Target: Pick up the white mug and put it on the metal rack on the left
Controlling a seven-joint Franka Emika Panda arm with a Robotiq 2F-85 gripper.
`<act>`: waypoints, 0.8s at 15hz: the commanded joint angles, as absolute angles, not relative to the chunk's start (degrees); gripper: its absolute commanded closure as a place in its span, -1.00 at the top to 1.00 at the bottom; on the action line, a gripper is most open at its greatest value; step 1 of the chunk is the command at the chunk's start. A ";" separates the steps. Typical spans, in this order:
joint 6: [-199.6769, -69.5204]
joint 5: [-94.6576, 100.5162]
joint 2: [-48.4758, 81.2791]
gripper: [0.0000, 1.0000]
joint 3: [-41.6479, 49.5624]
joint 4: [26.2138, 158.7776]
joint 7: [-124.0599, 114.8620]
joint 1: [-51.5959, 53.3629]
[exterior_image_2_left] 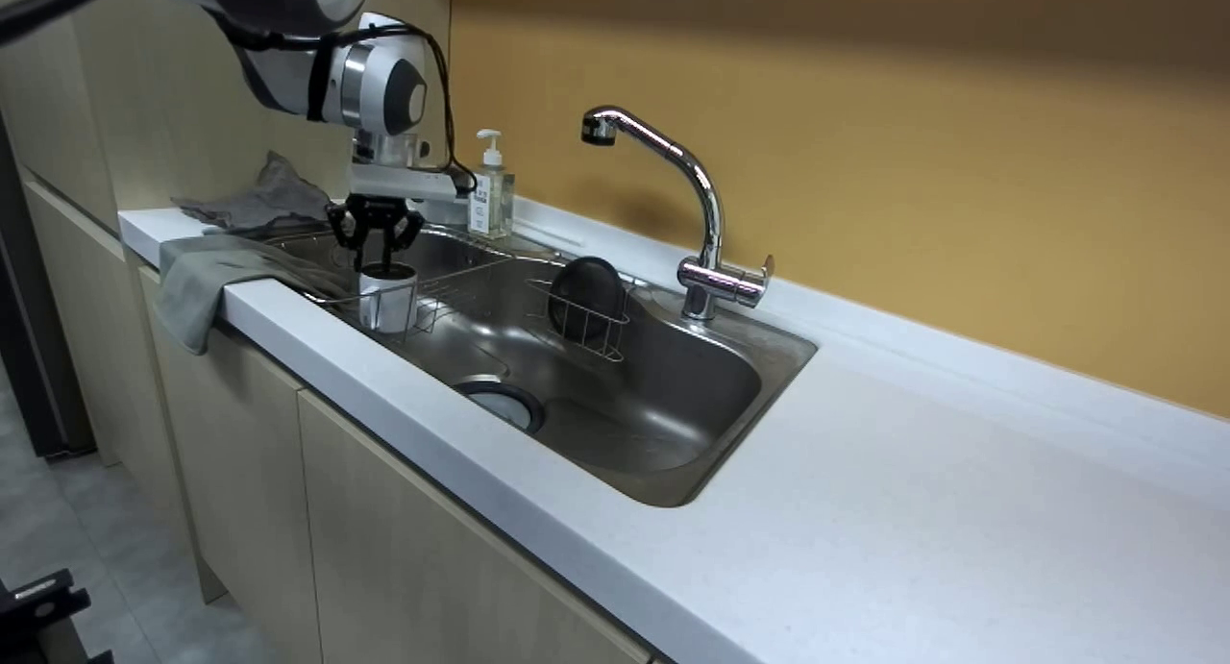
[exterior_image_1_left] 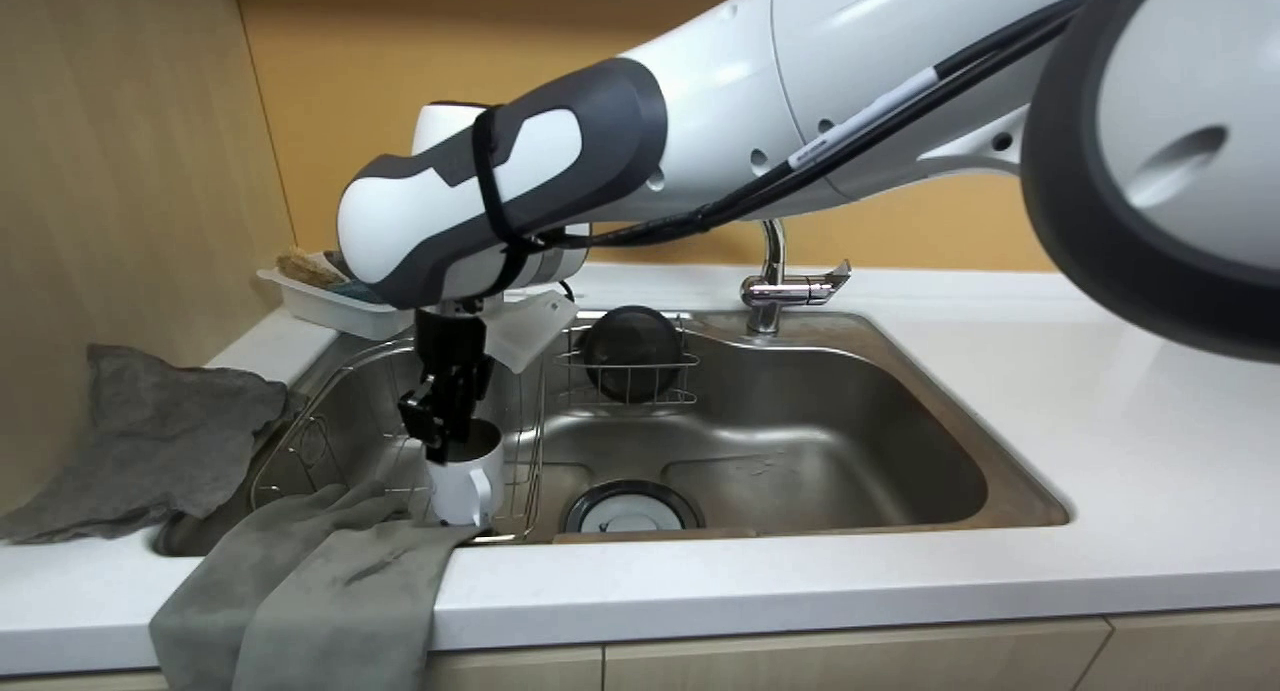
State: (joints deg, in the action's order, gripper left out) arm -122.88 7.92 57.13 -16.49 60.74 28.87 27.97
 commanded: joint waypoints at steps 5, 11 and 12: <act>-117.51 8.73 53.86 0.97 -13.89 54.12 26.34 28.26; -115.35 5.56 46.92 1.00 -14.18 60.20 24.51 24.85; -115.14 3.98 45.86 1.00 -14.86 62.25 24.98 23.72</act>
